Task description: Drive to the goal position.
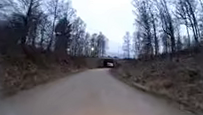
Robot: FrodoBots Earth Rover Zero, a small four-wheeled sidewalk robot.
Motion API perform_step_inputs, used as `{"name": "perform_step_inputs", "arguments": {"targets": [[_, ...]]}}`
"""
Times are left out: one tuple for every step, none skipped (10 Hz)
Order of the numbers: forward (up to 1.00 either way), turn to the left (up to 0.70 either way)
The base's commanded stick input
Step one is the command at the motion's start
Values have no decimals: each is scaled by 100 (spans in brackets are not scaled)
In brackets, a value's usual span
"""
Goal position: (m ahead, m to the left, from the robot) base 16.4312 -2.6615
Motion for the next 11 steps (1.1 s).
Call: {"name": "perform_step_inputs", "arguments": {"targets": [[100,0],[100,0],[100,0],[100,0],[100,0],[100,0],[100,0],[100,0],[100,0],[100,0],[100,0]]}}
